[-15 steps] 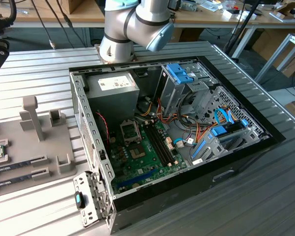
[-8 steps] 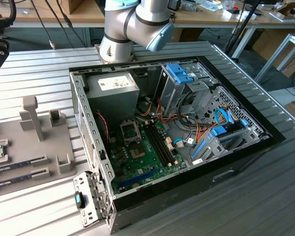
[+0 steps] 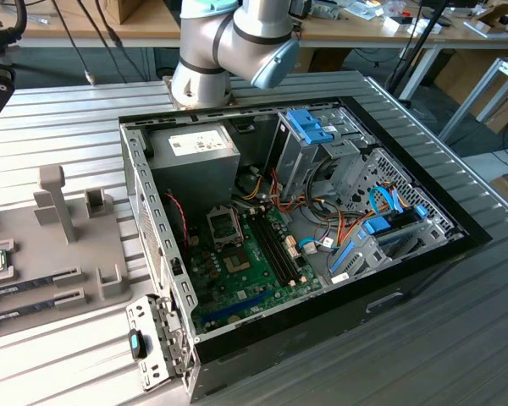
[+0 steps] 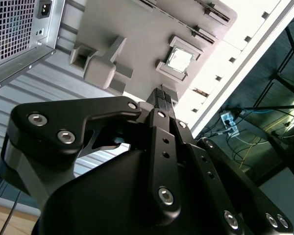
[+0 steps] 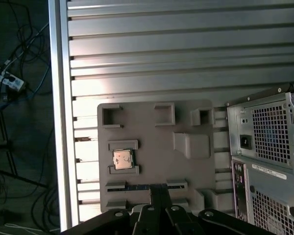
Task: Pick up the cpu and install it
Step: 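Reach for the cpu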
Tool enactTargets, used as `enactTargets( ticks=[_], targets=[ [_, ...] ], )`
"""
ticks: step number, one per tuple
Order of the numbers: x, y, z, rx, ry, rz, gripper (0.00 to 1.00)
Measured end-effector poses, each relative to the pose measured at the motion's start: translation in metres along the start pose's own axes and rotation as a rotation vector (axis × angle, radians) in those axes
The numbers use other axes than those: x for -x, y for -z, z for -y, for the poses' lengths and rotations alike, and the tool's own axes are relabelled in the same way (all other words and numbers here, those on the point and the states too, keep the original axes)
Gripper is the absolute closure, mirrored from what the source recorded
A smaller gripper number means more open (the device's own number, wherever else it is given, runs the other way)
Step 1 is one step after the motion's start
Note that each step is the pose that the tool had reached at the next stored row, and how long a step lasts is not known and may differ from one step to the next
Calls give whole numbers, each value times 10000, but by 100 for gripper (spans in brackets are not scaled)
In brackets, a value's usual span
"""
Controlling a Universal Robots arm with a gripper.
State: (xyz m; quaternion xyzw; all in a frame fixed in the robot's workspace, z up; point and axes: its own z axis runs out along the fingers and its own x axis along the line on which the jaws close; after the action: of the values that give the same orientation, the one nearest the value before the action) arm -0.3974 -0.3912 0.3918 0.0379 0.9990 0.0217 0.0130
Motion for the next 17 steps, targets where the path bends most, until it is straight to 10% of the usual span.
enactTargets(
  ticks=[17],
  targets=[
    [-45, -24, -84, 0, 1, 0, 89]
  ],
)
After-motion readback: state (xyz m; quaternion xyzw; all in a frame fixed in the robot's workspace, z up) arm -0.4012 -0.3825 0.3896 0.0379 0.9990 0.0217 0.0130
